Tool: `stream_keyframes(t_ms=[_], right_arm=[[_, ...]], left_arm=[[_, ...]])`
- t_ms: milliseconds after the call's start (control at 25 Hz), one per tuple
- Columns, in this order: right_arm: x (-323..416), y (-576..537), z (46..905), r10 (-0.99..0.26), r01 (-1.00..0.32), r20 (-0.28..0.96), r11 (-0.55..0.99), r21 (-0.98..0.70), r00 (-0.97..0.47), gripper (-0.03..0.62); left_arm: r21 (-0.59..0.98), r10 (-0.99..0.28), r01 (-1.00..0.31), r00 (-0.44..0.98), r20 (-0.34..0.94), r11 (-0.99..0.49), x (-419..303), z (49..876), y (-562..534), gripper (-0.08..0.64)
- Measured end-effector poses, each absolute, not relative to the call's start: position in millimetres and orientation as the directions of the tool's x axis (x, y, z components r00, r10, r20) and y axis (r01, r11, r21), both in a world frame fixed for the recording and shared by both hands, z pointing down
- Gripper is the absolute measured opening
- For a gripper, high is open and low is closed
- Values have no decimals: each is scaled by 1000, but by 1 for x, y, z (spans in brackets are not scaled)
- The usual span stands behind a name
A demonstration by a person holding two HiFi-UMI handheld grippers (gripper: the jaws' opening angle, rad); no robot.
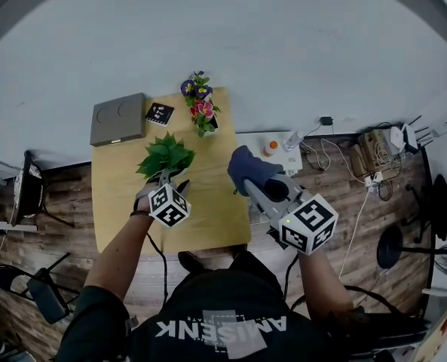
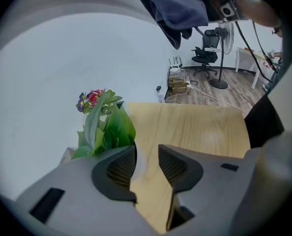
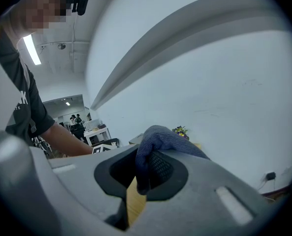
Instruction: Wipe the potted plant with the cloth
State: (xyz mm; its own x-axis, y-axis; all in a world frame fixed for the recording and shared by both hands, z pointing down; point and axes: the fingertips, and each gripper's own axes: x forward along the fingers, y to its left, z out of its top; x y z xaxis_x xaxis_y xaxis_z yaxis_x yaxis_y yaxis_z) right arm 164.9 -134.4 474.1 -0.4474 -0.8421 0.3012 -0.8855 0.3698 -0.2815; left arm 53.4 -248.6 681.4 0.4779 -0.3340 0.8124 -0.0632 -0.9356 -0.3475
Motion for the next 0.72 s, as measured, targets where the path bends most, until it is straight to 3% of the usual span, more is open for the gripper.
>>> stream_keyframes(t_ms=[440, 720], right_arm=[[162, -146, 425, -804, -832, 222, 509, -223, -551, 28], [131, -176, 393, -743, -760, 159, 625, -179, -650, 28]], left_arm=[[-215, -400, -348, 647, 649, -912, 58, 594, -223, 155], [-93, -529, -556, 710, 465, -826, 23, 505, -224, 155]])
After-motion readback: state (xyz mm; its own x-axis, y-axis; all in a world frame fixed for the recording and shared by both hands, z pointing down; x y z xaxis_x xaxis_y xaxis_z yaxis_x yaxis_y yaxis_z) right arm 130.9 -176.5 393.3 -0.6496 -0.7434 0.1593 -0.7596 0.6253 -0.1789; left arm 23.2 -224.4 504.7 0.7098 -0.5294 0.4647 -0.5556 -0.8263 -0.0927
